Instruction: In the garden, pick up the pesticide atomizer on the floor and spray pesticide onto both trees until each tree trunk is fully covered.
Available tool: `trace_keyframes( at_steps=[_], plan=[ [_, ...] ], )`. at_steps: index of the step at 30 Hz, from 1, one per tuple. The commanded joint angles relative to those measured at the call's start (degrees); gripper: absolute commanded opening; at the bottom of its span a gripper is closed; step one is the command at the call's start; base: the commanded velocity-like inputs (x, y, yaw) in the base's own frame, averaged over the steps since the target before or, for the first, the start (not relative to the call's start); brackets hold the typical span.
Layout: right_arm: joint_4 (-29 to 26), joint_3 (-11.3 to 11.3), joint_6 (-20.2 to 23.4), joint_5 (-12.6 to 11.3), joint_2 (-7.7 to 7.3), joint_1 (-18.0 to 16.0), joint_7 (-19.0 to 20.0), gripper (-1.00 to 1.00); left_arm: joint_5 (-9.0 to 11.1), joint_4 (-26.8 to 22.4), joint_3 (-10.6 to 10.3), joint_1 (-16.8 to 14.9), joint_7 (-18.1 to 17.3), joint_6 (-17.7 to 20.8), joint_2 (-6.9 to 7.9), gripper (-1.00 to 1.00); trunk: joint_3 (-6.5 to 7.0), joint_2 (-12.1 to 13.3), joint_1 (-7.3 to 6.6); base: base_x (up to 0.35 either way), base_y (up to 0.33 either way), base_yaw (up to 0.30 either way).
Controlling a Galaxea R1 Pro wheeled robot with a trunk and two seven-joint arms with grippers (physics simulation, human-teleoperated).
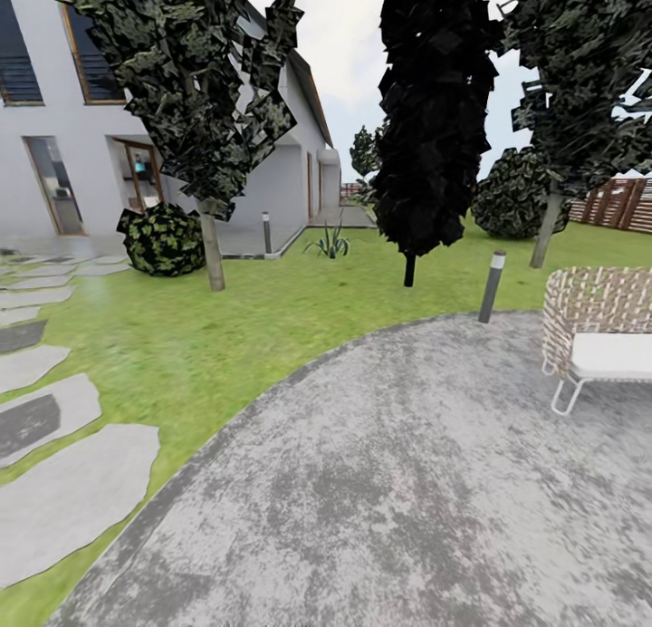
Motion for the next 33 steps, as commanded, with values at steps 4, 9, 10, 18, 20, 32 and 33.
trace_keyframes(
  at_steps=[4, 9, 10, 18, 20, 32, 33],
  plan=[
    [0.0, 0.2, -0.2, 0.0, -0.01, 0.0, 0.0, 1.0, 0.0, 0.1, 0.0, 0.0, 0.0, -0.2, 0.05, 1.0, -0.69, -1.6, 0.88, 0.0, 0.0, 0.279],
    [0.0, 0.2, -0.2, 0.0, -0.01, 0.0, 0.0, 1.0, 0.0, 0.1, 0.0, 0.0, 0.0, -0.2, 0.0, 1.0, -1.47, -3.6, 1.98, 0.0, 0.0, 0.279],
    [0.0, 0.2, -0.2, 0.0, -0.01, 0.0, 0.0, 1.0, 0.0, 0.1, 0.0, 0.0, 0.0, -0.2, 0.0, 1.0, -1.63, -4.0, 2.19, 0.0, 0.0, 0.279],
    [0.0, 0.2, -0.2, 0.0, -0.01, 0.0, 0.0, 1.0, 0.0, 0.1, 0.0, 0.0, 0.1, -0.2, 0.01, 1.0, -2.89, -7.3, 3.95, 0.0, 0.0, 0.279],
    [0.1, 0.2, -0.2, 0.0, -0.01, 0.0, 0.0, 1.0, 0.0, 0.1, 0.0, 0.0, 0.1, -0.2, 0.05, 1.0, -3.2, -8.1, 4.39, 0.0, 0.0, 0.279],
    [0.1, 0.3, -0.2, 0.0, -0.01, 0.0, 0.0, 1.0, 0.0, 0.1, 0.0, 0.0, 0.1, -0.2, 0.03, 1.0, -5.09, -12.9, 7.03, 0.0, 0.0, 0.279],
    [0.1, 0.3, -0.2, 0.0, -0.01, 0.0, 0.0, 1.0, 0.0, 0.1, 0.0, 0.0, 0.1, -0.2, 0.05, 1.0, -5.24, -13.3, 7.25, 0.0, 0.0, 0.279]
  ],
)
